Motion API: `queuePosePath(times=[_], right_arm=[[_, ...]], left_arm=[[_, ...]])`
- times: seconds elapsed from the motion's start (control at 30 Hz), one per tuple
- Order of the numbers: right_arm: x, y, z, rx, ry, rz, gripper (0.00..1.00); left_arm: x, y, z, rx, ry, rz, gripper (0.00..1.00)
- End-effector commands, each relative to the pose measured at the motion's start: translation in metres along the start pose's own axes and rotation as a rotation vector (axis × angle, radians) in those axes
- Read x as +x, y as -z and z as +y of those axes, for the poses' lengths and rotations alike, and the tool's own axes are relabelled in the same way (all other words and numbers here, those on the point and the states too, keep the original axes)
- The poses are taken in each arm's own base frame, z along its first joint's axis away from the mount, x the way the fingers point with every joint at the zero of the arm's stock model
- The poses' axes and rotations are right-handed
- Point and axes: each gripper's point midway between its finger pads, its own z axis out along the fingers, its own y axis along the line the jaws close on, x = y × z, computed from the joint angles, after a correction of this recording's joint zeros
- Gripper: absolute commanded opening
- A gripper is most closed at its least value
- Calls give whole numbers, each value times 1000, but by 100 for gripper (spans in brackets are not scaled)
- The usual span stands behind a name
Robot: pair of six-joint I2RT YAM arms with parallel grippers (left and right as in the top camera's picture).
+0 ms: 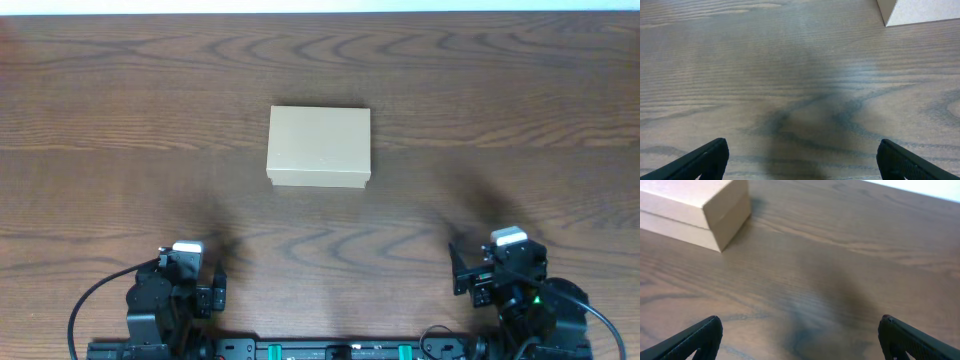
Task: Pack container
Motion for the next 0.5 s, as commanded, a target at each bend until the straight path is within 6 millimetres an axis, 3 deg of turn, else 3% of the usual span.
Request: queuePosePath(times=[0.0,0.4,0.47], right_arm=[[5,-4,-6,42,-55,0,99],[39,-24,21,-78,-13,85,99],[52,-30,25,-96,-11,118,99]], left_arm=[[15,-2,-1,1,-17,56,96],[15,-2,-1,1,-17,56,95],[15,-2,-1,1,-17,56,95]])
